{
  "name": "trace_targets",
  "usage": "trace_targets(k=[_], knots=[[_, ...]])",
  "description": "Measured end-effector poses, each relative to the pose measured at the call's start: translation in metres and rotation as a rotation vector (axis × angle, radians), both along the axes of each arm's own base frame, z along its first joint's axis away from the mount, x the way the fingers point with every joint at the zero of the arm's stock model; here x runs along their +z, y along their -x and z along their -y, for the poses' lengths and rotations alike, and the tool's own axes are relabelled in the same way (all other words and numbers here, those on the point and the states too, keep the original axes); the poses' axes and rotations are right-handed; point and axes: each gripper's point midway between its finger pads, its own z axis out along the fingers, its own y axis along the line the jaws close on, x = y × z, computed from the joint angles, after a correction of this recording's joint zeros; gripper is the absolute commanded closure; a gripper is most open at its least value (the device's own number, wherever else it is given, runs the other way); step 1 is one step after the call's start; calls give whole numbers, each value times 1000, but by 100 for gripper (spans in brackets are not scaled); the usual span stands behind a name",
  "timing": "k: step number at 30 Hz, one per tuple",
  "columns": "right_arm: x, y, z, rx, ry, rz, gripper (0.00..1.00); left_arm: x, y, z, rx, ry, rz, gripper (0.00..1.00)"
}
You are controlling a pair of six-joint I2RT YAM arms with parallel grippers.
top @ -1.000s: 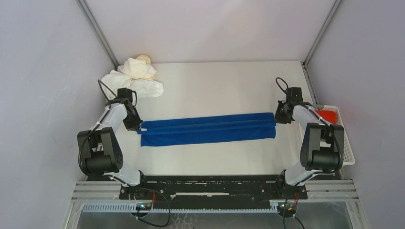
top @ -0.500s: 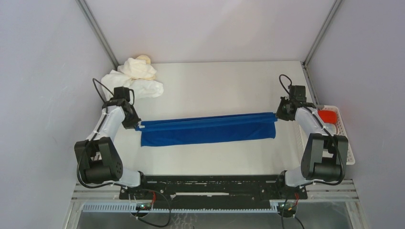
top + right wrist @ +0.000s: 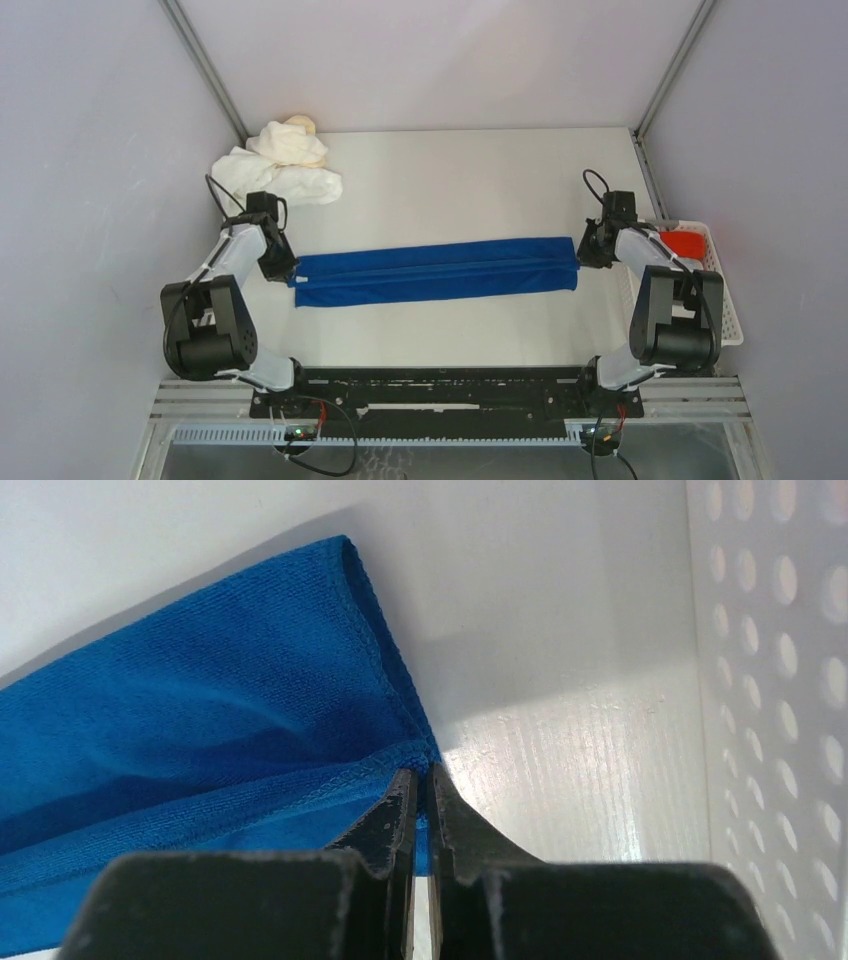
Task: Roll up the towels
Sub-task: Fold the towel at the center of the board.
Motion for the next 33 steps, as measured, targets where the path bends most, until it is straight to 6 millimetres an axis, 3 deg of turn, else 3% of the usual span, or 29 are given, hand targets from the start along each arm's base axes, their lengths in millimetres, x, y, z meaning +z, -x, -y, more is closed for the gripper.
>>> trace_targets(k=[9,18,28,33], knots=[[-15,5,0,-7,-9,-36,100,-13,3,1,-2,11,-51,100],[-15,4,-1,-9,-13,-31,100,-13,3,1,-2,9,-50,100],[25,-2,-1,-23,-6,99,100,15,0,-2,8,-16,50,100],[26,7,-3,-29,-6,106,100,20,-1,-3,13,-24,69,100]])
